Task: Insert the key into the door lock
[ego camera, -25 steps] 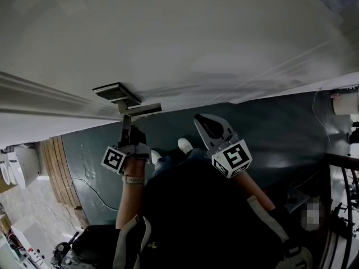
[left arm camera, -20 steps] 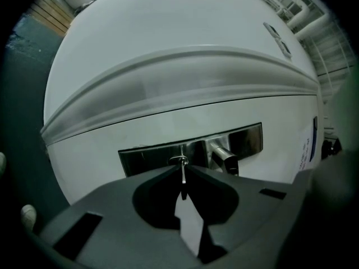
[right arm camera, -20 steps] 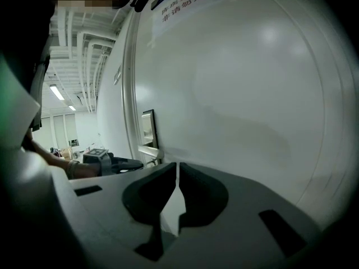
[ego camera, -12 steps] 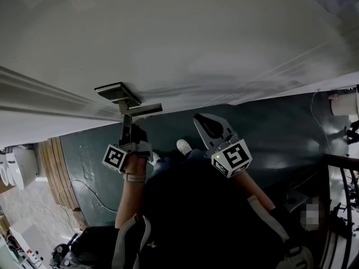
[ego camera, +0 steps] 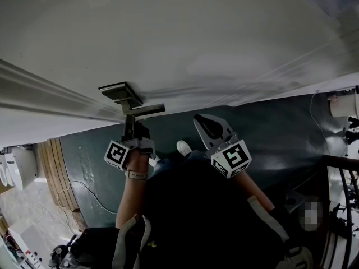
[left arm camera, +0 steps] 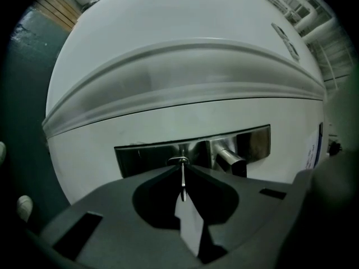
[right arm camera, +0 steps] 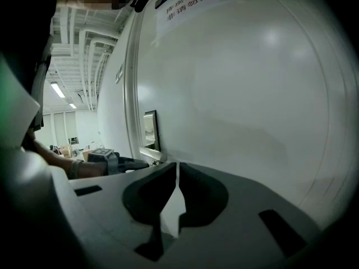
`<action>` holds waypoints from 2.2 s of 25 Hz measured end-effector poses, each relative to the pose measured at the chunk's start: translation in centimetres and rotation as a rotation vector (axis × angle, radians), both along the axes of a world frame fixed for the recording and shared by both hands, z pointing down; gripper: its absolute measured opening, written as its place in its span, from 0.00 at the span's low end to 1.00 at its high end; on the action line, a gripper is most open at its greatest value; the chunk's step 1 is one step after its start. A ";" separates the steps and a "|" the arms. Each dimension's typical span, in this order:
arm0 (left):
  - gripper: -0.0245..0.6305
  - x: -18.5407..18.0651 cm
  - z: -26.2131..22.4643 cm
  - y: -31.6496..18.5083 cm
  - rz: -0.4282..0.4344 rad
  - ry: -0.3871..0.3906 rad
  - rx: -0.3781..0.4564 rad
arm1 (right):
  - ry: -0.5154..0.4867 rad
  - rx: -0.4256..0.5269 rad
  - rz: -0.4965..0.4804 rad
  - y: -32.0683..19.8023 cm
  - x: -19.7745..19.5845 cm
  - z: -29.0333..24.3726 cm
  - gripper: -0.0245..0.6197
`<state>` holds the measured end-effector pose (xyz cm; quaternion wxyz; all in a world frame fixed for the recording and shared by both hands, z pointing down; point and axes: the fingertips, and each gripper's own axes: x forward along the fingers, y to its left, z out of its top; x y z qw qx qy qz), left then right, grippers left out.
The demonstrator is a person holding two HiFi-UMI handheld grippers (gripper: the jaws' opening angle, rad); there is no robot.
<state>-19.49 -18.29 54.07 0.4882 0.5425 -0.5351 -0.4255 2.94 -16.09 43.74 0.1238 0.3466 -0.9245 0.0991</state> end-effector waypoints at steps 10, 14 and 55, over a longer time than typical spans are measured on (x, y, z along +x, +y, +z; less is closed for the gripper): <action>0.08 -0.1 -0.1 -1.6 0.009 0.012 0.008 | 0.000 -0.004 0.000 0.2 -0.6 0.1 0.08; 0.08 0.0 0.0 -1.6 0.028 0.030 0.011 | 0.002 -0.008 -0.004 0.3 -0.8 0.0 0.08; 0.05 -6.3 -7.1 13.2 0.027 -0.647 -0.032 | -0.063 -0.003 -0.545 5.9 -15.7 -0.8 0.08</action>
